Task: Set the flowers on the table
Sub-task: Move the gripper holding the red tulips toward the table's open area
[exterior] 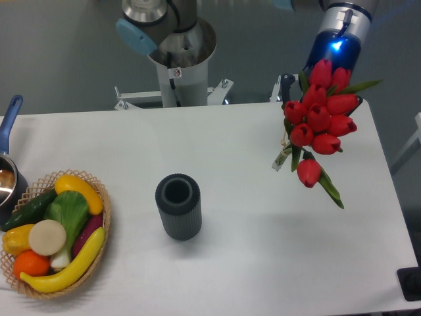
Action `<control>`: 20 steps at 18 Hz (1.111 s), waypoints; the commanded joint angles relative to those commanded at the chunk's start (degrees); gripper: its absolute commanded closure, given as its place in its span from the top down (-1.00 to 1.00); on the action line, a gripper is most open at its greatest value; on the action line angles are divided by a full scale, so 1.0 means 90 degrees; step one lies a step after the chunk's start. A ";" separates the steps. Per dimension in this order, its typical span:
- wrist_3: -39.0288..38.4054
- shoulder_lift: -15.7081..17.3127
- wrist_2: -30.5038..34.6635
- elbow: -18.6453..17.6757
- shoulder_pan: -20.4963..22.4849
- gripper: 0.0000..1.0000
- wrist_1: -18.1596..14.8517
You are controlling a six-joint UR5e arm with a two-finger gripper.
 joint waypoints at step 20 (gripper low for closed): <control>0.0791 0.0439 0.3834 -0.0117 -0.0058 -0.21 -0.0068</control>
